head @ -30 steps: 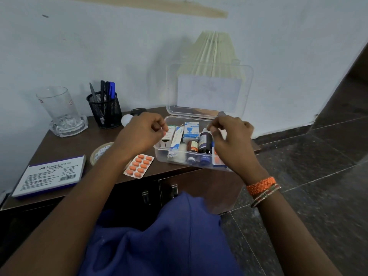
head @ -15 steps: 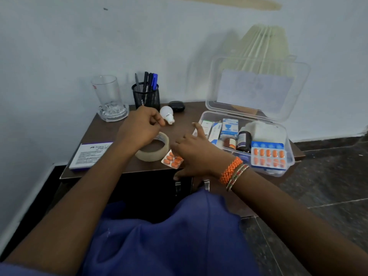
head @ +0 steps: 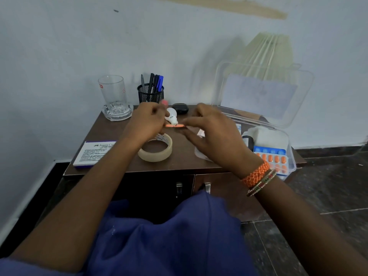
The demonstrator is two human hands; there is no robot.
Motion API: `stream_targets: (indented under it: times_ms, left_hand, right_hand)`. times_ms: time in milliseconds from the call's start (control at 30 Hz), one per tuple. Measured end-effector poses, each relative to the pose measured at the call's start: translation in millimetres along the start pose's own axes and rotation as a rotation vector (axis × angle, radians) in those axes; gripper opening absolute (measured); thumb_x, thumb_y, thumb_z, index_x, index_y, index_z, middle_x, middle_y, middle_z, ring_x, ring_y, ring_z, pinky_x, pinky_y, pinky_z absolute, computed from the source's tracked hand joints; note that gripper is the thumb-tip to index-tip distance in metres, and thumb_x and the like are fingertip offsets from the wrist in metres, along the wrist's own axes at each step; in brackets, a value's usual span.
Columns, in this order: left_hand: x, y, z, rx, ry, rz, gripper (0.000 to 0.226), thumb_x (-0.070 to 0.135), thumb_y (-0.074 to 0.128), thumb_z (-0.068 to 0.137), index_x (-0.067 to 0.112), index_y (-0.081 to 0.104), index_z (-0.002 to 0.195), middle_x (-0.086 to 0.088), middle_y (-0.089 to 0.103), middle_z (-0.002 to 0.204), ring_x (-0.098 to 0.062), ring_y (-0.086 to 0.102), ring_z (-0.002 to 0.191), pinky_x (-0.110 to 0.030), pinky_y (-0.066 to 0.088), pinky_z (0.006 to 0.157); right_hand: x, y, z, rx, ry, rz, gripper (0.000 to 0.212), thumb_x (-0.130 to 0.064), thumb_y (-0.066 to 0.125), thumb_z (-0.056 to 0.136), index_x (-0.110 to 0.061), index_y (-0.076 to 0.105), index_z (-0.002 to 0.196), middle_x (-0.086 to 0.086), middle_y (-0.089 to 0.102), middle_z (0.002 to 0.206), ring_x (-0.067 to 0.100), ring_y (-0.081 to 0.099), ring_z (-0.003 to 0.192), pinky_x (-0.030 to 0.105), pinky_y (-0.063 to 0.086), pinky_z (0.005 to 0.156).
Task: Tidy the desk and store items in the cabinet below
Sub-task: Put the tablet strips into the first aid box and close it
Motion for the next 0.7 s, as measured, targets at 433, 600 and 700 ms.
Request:
stream_targets:
  times_ms: [433, 600, 700]
  left_hand:
    - [14, 21, -9, -0.188, -0.176, -0.679, 0.034, -0.002, 0.063, 0.084, 0.008, 0.052, 0.114, -0.011, 0.067, 0.095, -0.017, 0.072, 0.074, -0.027, 0.060, 0.060]
    - [18, 39, -14, -0.274, -0.172, -0.597, 0.019, 0.002, 0.067, 0.082, 0.011, 0.057, 0.095, -0.012, 0.070, 0.087, -0.015, 0.071, 0.065, -0.026, 0.057, 0.053]
    - [21, 50, -18, -0.326, -0.141, -0.495, 0.023, 0.005, 0.069, 0.081, 0.011, 0.058, 0.101, -0.011, 0.070, 0.086, -0.015, 0.068, 0.066, -0.031, 0.059, 0.055]
  right_hand:
    - [48, 8, -32, 0.161, 0.589, 1.029, 0.037, 0.007, 0.040, 0.095, -0.011, 0.070, 0.106, 0.009, 0.071, 0.106, 0.017, 0.070, 0.094, 0.034, 0.059, 0.079]
    - [57, 13, -44, 0.215, 0.731, 1.190, 0.029, 0.005, 0.051, 0.091, -0.013, 0.073, 0.097, 0.010, 0.073, 0.101, 0.017, 0.070, 0.086, 0.033, 0.058, 0.074]
    - [66, 4, -55, 0.268, 0.737, 1.046, 0.029, 0.008, 0.054, 0.087, -0.013, 0.071, 0.099, 0.011, 0.072, 0.104, 0.018, 0.070, 0.090, 0.035, 0.058, 0.077]
Point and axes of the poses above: each hand's wrist, its own z-axis towards the middle knuckle, its own y-axis out of the palm, x = y × z, the point moved 6 cm from there along z, towards the middle knuckle
